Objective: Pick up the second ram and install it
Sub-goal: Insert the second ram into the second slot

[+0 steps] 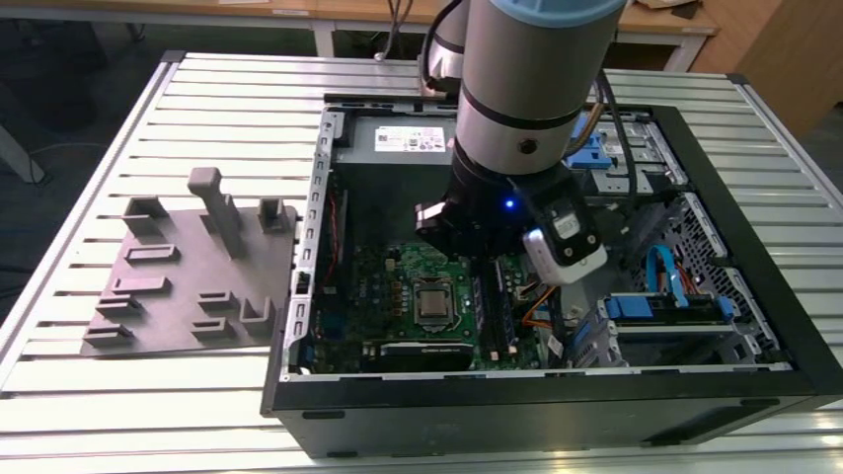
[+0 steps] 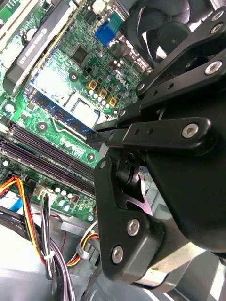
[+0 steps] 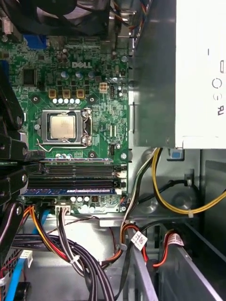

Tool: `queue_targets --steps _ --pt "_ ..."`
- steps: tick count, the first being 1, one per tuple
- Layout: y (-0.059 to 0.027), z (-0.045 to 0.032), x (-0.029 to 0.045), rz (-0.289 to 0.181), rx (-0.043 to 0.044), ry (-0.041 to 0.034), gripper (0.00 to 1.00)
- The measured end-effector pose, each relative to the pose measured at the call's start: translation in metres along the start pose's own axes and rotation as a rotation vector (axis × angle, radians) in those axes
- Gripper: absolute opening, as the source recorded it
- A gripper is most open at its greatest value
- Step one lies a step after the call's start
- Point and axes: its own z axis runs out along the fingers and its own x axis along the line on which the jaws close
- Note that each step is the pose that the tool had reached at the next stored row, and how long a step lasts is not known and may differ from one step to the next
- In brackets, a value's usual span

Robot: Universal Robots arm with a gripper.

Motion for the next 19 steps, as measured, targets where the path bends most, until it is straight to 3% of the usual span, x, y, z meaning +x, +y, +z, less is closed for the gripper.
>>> queue_targets --steps 19 --pt "0.0000 0.0001 0.0000 0.109 0.0036 -0.0072 0.14"
